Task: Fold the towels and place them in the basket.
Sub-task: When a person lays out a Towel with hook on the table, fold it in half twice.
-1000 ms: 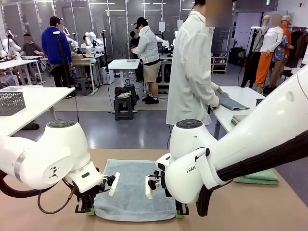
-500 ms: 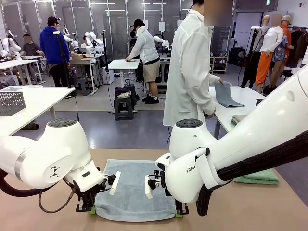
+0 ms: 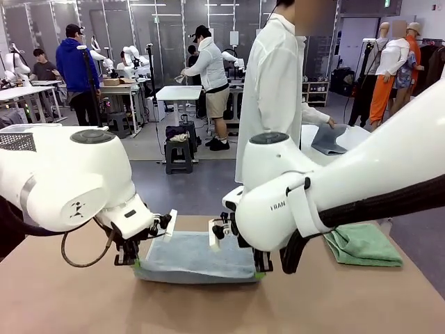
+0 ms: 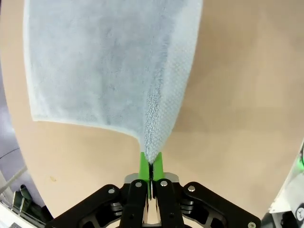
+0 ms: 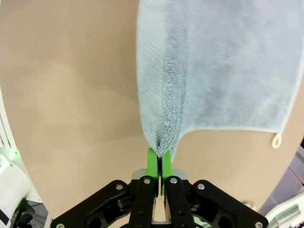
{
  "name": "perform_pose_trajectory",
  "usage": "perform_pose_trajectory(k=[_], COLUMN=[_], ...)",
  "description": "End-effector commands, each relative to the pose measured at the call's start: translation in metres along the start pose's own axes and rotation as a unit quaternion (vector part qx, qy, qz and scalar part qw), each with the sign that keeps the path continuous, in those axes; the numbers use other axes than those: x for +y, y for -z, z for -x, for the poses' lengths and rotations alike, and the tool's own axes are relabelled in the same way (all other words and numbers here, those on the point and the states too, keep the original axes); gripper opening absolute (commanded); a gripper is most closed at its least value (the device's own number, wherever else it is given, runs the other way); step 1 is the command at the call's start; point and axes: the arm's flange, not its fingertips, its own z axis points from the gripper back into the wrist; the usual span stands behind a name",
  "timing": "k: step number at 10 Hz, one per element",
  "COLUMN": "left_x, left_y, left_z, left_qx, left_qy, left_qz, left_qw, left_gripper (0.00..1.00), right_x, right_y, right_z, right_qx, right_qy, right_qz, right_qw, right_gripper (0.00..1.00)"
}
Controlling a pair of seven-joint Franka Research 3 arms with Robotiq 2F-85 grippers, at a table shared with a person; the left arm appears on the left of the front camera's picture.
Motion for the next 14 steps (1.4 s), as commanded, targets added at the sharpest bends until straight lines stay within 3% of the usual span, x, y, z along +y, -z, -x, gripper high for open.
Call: perform_pose_trajectory(k=[1,2,3,8,10,12,14], left_x=[0.002,0.003,0.003,0.002,0.026,0.059,0.089], left_y=[0.000,0.001,-0.002,0.000,0.000,0.002,0.010], left_z=[0.001,0.000,0.001,0.001,0.006,0.015,0.023], left_qx=[0.015,0.016,0.001,0.001,-0.016,-0.035,-0.046], left_qy=[-0.006,0.013,-0.002,-0.001,-0.001,-0.051,-0.059], left_qz=[0.000,0.006,-0.002,0.000,0.069,0.126,0.157], left_qw=[1.000,1.000,1.000,1.000,0.997,0.990,0.985], left_gripper=[0.04,0.04,0.04,0.04,0.04,0.04,0.04], right_x=[-0.008,-0.010,-0.006,-0.007,-0.037,-0.073,-0.107], right_y=[-0.005,-0.005,-0.007,-0.008,-0.005,-0.004,0.001], right_z=[-0.004,-0.006,0.000,0.000,0.009,0.012,0.017], right_qx=[0.027,0.033,0.006,0.012,-0.021,-0.024,-0.030], right_qy=[0.008,0.005,-0.002,-0.003,-0.009,0.001,0.002], right_qz=[0.014,0.020,0.007,0.010,-0.062,-0.084,-0.120], right_qw=[1.000,0.999,1.000,1.000,0.998,0.996,0.992], right_gripper=[0.04,0.04,0.04,0.04,0.04,0.04,0.04])
